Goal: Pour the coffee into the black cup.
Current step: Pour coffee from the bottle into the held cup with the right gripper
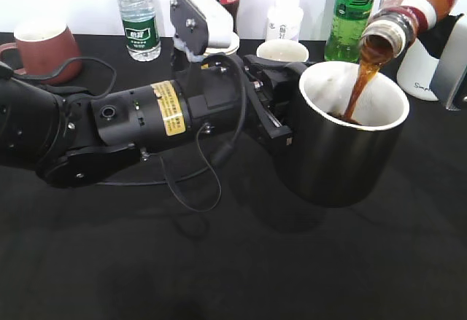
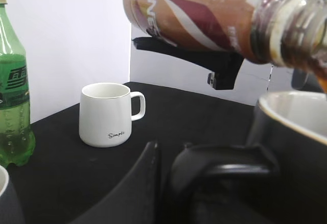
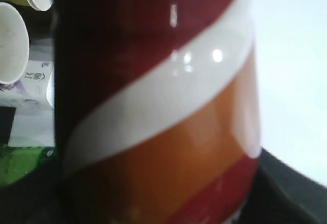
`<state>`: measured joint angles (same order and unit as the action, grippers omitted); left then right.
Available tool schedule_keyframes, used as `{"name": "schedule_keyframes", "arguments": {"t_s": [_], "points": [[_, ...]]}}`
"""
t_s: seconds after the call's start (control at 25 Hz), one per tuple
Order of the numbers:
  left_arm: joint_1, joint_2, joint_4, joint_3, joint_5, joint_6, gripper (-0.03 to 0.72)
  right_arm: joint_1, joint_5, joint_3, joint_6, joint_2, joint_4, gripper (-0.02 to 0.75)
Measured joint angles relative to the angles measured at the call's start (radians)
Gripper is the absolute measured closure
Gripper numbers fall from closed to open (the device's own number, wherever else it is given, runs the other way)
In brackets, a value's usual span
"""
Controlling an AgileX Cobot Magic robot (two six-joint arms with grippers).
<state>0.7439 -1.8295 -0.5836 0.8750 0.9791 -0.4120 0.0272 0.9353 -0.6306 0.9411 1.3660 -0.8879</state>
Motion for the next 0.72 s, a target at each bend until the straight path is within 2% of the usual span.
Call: {"name": "schedule_keyframes", "arguments": {"t_s": [0.28,0.36,0.56,0.64,0.72], "points": [[0.0,0.0,-0.002,0.0,-0.015,0.001,0.619,0.0,0.001,0.0,0.03,0.0,0.0,0.201],[0.0,0.0,0.001,0.0,-0.024,0.001,0.619,0.0,0.002,0.0,-0.056,0.0,-0.001,0.201],[0.0,-0.001,0.045,0.0,0.006,0.003,0.619,0.0,0.003,0.0,-0.444,0.0,-0.146,0.201],[0.0,-0.001,0.047,0.0,0.013,0.003,0.619,0.0,0.004,0.0,-0.667,-0.001,-0.152,0.201],[-0.018,0.01,0.028,0.0,0.013,0.003,0.619,0.0,0.004,0.0,-0.974,-0.001,-0.153,0.201]]}}
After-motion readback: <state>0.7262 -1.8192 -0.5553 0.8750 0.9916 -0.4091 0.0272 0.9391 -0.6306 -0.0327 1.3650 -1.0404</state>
